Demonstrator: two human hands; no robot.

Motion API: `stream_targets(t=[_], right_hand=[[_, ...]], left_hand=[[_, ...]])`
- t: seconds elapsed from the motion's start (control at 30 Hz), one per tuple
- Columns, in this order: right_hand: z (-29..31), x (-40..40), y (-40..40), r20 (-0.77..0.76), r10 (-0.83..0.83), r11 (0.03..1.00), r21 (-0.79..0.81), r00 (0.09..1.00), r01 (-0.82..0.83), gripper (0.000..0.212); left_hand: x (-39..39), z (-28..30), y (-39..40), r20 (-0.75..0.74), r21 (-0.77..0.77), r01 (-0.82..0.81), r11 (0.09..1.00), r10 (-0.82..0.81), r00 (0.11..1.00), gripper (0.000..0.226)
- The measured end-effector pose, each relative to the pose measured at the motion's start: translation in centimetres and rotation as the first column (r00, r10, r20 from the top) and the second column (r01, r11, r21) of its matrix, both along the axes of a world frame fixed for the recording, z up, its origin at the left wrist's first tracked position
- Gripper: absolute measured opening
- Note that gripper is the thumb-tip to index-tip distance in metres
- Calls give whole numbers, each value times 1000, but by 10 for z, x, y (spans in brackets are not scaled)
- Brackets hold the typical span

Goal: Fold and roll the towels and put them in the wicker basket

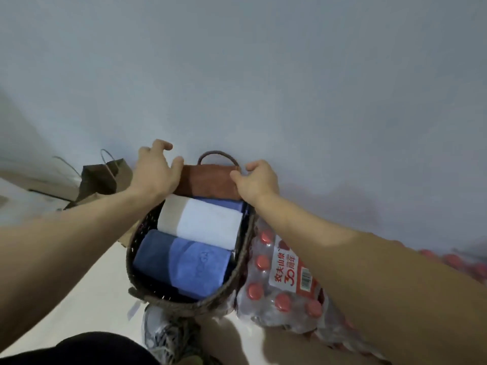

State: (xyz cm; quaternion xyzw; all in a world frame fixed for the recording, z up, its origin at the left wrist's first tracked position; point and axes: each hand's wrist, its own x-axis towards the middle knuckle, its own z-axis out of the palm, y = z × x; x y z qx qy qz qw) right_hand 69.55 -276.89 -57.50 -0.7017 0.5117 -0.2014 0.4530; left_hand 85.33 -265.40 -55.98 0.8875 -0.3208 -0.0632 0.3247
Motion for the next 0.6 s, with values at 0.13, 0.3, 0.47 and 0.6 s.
stream_targets(t=[0.13,0.3,0.47,0.6], right_hand=[[-1,-7,18,-56,170,829,-531,984,-174,32],[-7,-20,24,-269,381,808,-367,884,-460,24],[-12,-27,27,-269,339,843,-338,902,-418,16],[-4,-31,25,-296,361,838,-312,884,-447,33]], left_hand=[[-26,-9,8,238,5,364,931,-355,904,31],[-30,-24,9,136,228,532,815,-568,812,49],[-31,-23,-6,123,375,569,732,-648,752,52],[-29,-10,-9,-10,261,578,773,-596,803,55]])
